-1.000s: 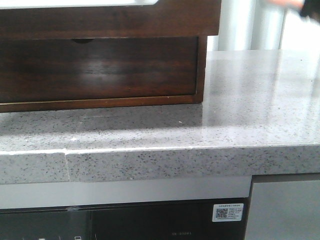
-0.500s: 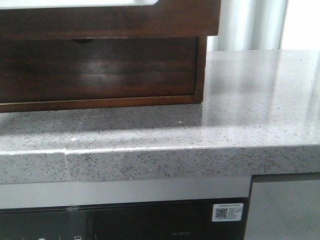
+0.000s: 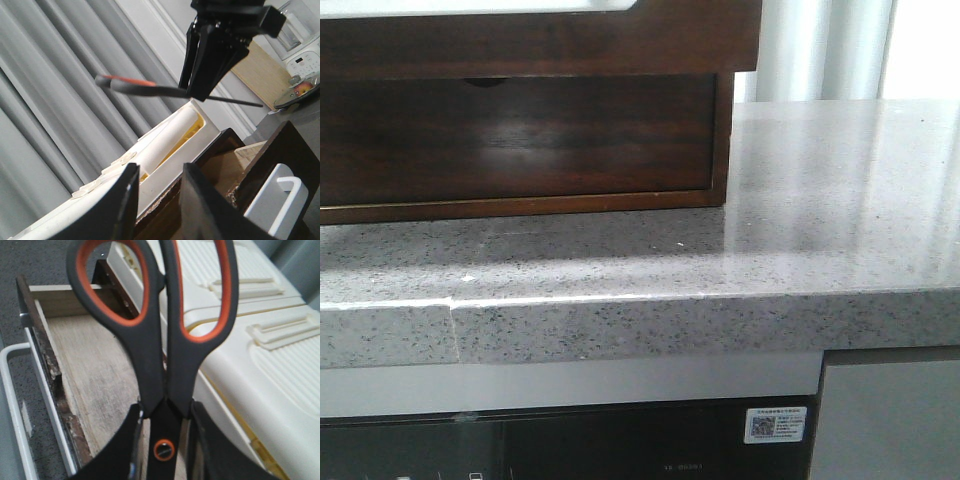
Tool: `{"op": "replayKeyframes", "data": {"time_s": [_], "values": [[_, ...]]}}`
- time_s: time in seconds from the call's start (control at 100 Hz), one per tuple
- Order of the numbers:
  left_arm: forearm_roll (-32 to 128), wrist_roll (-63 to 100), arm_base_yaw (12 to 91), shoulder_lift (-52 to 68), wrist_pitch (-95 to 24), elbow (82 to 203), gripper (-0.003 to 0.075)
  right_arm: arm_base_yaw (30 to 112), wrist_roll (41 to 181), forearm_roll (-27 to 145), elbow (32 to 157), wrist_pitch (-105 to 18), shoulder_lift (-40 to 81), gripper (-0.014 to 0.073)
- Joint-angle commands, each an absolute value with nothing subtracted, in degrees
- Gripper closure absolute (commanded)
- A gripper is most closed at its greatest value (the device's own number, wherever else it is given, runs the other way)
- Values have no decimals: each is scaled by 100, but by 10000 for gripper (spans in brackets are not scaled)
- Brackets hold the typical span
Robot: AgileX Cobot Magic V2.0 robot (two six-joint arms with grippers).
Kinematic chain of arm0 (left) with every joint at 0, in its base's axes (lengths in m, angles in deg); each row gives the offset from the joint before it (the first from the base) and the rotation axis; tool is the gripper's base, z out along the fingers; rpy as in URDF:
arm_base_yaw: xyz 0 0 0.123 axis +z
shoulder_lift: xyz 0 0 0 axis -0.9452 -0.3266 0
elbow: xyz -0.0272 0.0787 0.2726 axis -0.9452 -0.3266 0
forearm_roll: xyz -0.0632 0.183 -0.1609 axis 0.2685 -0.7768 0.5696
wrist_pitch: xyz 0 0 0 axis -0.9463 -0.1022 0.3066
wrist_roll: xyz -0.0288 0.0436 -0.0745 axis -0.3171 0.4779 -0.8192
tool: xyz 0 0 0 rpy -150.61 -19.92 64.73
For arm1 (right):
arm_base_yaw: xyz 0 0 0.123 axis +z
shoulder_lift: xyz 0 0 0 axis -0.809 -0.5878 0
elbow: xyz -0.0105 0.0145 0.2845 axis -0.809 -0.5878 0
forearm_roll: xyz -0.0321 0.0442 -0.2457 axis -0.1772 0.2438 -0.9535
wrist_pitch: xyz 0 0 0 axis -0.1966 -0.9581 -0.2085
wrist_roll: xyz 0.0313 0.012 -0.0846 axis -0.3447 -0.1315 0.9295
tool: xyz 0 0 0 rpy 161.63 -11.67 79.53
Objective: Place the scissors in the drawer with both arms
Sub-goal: 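Lower the scissors into the open drawer and open the right gripper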
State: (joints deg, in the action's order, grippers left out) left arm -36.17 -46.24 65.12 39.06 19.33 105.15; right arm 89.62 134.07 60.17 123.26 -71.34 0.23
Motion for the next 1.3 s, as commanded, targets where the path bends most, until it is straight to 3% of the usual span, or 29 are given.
{"op": "replayKeyframes", "data": {"time_s": [0.0, 0.92, 1.16, 1.29], "values": [[-3312, -4688, 6497, 3878, 2095, 10672, 563, 9066, 13504, 6088, 12512, -6645, 2, 718], [-3312, -4688, 6497, 3878, 2106, 10672, 563, 9209, 13743, 6078, 12512, -6413, -986, 714], [-3312, -4688, 6497, 3878, 2106, 10672, 563, 9209, 13743, 6070, 12512, -6397, -986, 505], [-3312, -4688, 6497, 3878, 2106, 10672, 563, 9209, 13743, 6070, 12512, -6383, -986, 466]]}}
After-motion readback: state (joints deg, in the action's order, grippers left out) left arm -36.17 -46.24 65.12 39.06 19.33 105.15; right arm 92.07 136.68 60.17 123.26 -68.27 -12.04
